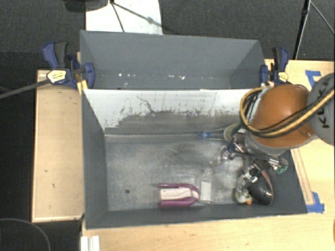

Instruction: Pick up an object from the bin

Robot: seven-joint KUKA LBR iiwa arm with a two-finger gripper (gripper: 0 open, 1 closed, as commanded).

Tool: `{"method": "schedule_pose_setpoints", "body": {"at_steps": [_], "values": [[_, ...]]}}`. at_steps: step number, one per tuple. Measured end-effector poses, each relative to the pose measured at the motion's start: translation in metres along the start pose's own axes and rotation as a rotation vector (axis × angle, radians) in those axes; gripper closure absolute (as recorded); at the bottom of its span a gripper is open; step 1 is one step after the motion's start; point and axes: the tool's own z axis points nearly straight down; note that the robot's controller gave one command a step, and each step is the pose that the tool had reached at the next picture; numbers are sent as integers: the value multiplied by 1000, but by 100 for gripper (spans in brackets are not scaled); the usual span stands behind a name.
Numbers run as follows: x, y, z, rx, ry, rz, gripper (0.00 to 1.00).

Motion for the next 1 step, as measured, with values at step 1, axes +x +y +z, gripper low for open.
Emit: {"method": "schedule_pose_setpoints", "body": {"at_steps": [1], "values": [[0, -2, -2, 4, -3, 3, 100]]}}
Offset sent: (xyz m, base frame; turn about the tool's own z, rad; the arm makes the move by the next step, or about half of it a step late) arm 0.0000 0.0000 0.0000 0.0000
